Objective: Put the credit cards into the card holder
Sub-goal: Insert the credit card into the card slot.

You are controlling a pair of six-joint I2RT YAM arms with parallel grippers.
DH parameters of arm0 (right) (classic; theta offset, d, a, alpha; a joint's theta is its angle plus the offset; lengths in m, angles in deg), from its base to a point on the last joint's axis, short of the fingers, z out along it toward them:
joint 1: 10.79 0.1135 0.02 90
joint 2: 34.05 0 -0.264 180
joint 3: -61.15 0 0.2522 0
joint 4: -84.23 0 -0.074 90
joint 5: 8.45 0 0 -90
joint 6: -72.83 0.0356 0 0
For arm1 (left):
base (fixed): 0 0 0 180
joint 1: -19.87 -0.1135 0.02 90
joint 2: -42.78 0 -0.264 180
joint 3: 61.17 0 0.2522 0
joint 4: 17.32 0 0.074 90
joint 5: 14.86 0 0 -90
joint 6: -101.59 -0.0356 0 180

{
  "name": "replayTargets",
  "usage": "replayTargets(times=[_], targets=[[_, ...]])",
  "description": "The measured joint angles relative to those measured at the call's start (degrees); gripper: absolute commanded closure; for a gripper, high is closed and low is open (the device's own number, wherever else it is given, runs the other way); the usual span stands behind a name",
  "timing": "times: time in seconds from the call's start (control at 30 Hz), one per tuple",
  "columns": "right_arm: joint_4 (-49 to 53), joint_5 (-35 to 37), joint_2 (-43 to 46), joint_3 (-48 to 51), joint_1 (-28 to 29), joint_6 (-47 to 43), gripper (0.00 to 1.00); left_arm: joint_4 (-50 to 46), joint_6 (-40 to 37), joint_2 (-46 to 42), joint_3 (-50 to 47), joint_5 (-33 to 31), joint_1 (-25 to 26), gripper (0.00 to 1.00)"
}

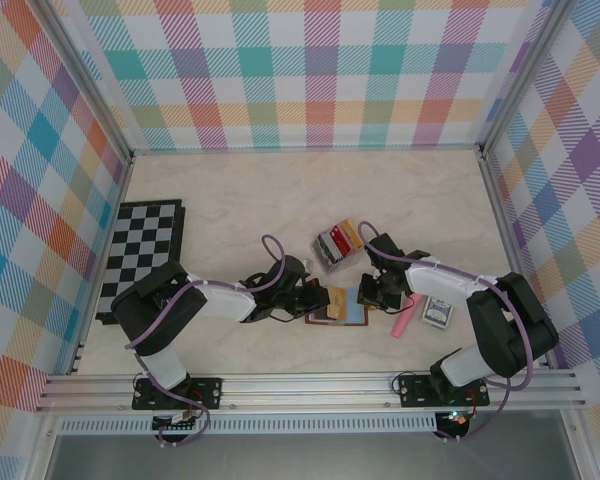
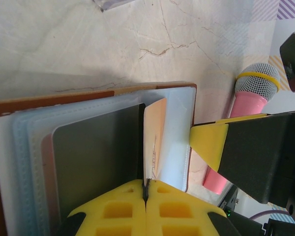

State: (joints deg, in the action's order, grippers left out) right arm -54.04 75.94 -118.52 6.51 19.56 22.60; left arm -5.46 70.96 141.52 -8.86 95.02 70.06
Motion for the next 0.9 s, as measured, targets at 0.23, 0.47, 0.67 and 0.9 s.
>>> replayTargets(times=[0.23,0.47,0.67,0.9], targets=[[0.0,-0.1,0.0,0.0,0.0,0.0,0.8,-0.7,0.2,1.9,2.9,0.2,0.7,0.92],[-0.1,-0.6,0.0,0.0,-0.3,0.0,0.8,-1.5,0.1,4.6,5.6,0.1,2.5,0.91],[-0.1,-0.6,0.0,0.0,-0.3,0.0,0.79,-2.6,-0.3,5.0,6.3,-0.4,3.3,0.84],[-0.3,-0.6,0.0,0.0,-0.2,0.0,0.79,-8.1,-2.6,3.5,7.7,-2.0,3.9,0.76]])
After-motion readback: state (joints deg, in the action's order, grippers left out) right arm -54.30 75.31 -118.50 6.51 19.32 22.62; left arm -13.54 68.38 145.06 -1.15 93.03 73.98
